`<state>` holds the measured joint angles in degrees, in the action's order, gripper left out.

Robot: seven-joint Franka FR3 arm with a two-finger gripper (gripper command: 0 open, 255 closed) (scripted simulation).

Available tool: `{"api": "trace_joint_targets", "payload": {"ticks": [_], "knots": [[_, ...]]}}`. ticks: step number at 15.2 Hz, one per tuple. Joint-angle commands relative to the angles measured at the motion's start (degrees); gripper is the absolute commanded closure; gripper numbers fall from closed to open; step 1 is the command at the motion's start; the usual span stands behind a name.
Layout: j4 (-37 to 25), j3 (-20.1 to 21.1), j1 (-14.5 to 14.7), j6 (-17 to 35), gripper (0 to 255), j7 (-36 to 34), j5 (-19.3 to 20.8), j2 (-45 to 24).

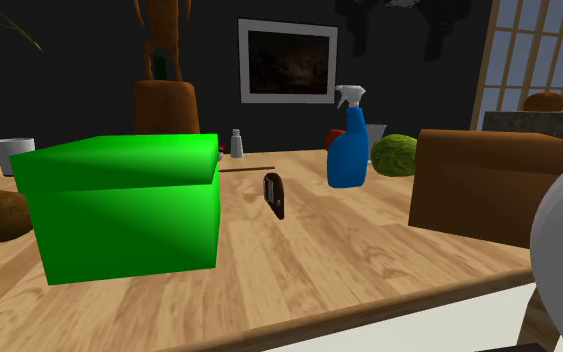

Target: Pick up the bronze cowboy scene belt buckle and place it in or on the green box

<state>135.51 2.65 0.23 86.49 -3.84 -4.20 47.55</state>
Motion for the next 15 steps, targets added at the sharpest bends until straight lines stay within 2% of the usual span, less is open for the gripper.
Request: {"api": "trace_joint_targets", "payload": {"ticks": [1,8,15], "knots": [[0.0,0.0,0.0,0.0,0,0.0,0.0,0.0],[-1.95,4.17,2.06,8.68,0,-0.1,-0.84,-14.27],[-7.1,8.2,3.69,15.38,0,-0.92,-0.01,-29.86]]}}
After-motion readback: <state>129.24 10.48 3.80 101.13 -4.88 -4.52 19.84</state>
